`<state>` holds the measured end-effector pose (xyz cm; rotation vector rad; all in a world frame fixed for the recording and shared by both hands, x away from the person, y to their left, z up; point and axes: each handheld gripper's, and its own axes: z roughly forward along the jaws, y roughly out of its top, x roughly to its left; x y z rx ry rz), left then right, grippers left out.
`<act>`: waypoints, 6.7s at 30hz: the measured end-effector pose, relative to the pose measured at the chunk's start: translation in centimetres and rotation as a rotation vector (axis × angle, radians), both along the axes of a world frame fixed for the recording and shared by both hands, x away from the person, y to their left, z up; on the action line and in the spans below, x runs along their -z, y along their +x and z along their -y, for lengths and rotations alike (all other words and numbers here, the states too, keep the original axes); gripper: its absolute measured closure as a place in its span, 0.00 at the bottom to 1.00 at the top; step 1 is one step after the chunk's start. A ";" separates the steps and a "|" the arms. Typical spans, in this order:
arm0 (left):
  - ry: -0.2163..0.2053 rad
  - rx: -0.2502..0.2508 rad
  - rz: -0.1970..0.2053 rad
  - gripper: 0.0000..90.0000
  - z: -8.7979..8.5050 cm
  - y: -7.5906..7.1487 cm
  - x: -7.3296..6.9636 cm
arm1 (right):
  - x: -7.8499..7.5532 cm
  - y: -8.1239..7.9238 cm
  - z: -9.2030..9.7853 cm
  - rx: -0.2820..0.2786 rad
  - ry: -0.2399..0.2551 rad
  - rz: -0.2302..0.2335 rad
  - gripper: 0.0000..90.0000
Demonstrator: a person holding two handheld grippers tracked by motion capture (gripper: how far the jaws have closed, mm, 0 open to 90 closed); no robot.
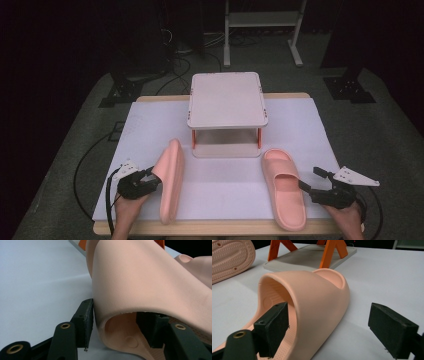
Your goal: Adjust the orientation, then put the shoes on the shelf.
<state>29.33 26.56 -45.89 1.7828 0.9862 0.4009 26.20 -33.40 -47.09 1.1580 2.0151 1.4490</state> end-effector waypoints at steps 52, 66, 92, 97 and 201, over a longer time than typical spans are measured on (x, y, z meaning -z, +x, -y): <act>0.071 0.139 0.047 0.50 5.2 0.1 0.2 | -0.1 -0.2 -0.8 -0.058 -0.012 0.013 0.18; 0.126 0.129 0.022 0.58 6.0 0.6 0.8 | -0.1 -0.2 -1.5 -0.077 -0.025 0.007 0.18; 0.176 0.057 0.072 0.77 6.8 -0.1 0.7 | 0.1 -0.1 -2.0 -0.103 -0.041 0.000 0.18; 0.168 0.041 0.073 0.81 6.5 -0.2 0.6 | 0.0 -0.1 -2.1 -0.112 -0.037 -0.003 0.19; -0.011 0.076 0.141 0.82 4.1 -2.8 -2.0 | -3.1 -1.4 -4.3 -0.044 -0.027 0.062 0.88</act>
